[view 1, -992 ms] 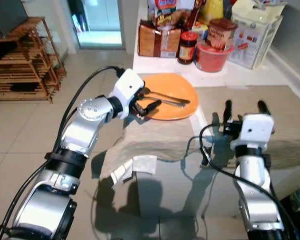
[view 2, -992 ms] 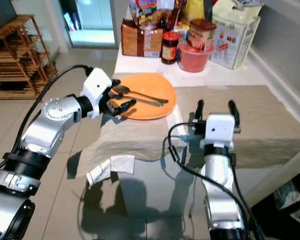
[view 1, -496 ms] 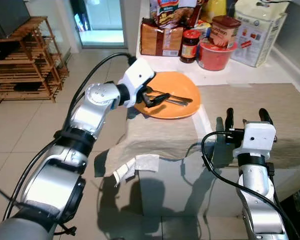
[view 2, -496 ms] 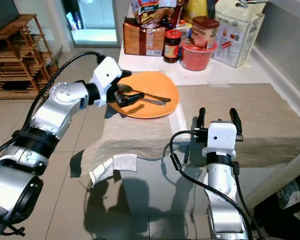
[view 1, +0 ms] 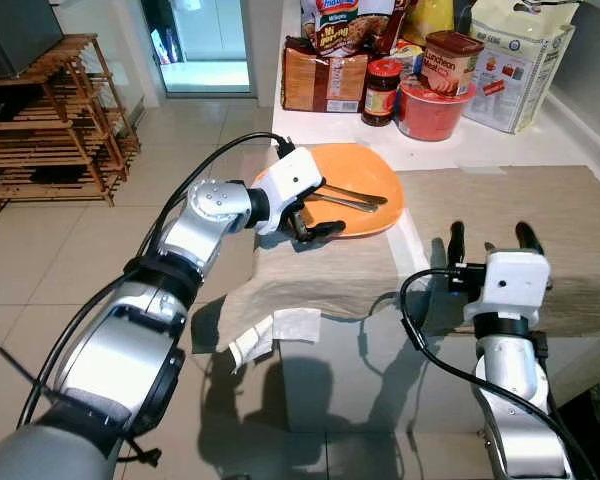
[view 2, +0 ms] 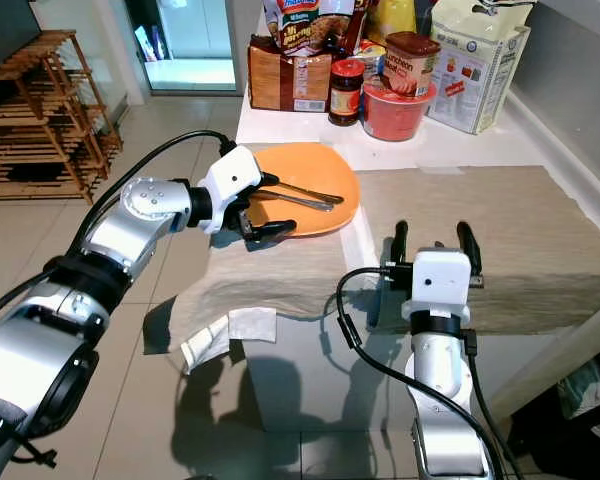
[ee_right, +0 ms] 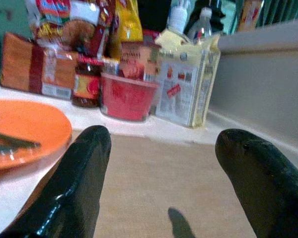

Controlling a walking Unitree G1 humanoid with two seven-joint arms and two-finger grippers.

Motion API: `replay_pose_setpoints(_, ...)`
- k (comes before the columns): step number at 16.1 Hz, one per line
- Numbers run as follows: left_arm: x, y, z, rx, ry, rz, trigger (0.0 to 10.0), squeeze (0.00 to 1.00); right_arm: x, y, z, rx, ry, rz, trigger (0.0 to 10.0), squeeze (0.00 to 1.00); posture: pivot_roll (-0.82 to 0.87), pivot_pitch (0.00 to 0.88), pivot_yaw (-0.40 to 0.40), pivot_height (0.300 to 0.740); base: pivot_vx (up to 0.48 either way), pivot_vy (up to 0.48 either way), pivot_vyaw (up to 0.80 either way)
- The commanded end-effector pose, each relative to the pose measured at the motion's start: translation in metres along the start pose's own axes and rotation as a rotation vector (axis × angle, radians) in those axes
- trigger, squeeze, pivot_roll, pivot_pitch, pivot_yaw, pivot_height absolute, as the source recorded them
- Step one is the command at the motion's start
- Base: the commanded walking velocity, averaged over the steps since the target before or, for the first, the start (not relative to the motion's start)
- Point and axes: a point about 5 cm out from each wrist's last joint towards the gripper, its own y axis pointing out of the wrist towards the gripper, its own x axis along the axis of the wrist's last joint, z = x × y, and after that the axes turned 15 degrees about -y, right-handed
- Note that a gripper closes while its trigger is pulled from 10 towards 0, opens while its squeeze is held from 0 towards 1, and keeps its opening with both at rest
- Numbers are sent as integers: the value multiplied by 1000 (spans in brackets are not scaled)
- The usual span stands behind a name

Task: Setting the table

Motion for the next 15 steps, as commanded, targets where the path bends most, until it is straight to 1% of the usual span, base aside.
replay_pose_setpoints(1,10,2,3,7,34,-2,10000,0,3,-3,0,9,0,-14,10000,0,-39,0,66,740,0,0,0)
replay_pose_setpoints(3,19,3,7,30,45,-17,10000,0,3,-10,1,19,-4,-11,10000,0,-50,0,72,740,0,0,0)
replay_pose_setpoints(5,24,4,9,46,52,-27,10000,0,3,-13,1,20,-5,-4,10000,0,-57,0,78,740,0,0,0)
replay_pose_setpoints(7,23,8,7,47,60,-19,10000,0,6,-15,-1,17,0,-6,10000,0,-73,0,88,740,0,0,0)
replay_pose_setpoints(8,23,10,6,45,61,-13,10000,0,8,-18,-4,16,2,-13,10000,0,-82,0,91,740,0,0,0)
replay_pose_setpoints(10,22,15,4,54,63,-1,10000,0,4,-34,-15,17,-24,18,10000,0,-117,25,100,740,0,0,0)
replay_pose_setpoints(12,25,16,5,70,65,-2,10000,0,0,-46,-20,19,-44,54,10000,0,-136,38,101,740,0,0,0)
replay_pose_setpoints(15,29,16,8,115,70,-9,10000,0,2,-56,-26,33,-54,62,10000,0,-155,46,98,740,0,0,0)
